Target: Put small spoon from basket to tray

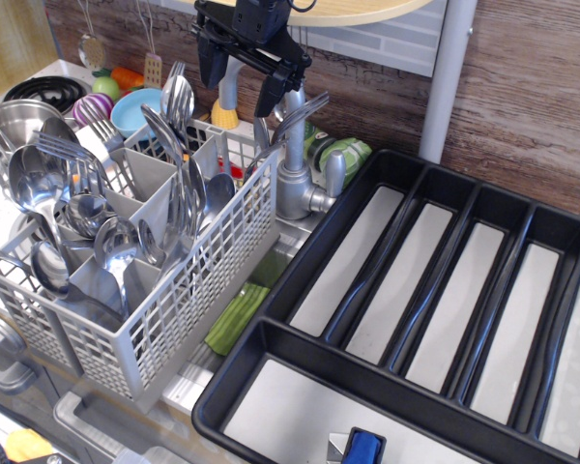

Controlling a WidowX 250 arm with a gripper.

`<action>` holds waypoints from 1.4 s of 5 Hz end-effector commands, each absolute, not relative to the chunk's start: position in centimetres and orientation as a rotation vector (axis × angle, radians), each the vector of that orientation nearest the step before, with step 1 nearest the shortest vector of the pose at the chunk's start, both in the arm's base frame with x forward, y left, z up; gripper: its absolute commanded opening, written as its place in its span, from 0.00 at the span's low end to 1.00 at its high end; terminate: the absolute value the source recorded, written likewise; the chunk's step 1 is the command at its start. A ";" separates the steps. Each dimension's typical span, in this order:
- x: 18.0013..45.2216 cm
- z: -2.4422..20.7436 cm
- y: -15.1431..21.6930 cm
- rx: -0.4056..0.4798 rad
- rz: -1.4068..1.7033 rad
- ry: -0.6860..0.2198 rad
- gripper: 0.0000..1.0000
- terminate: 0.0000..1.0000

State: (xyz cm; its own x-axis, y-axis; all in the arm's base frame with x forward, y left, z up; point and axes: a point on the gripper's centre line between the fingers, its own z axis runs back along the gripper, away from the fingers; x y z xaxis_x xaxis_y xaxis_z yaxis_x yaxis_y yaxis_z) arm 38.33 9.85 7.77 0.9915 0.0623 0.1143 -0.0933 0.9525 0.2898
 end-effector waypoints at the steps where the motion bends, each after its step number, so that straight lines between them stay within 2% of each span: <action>1: 38.3 7.8 9.9 0.299 0.079 -0.104 1.00 0.00; 3: 38.9 7.3 9.8 0.296 0.317 -0.191 1.00 0.00; 4: 39.5 7.4 10.1 0.302 0.347 -0.218 1.00 0.00; 6: 39.9 5.6 10.7 0.238 0.361 -0.266 1.00 0.00; 7: 39.9 5.1 10.7 0.243 0.374 -0.272 1.00 0.00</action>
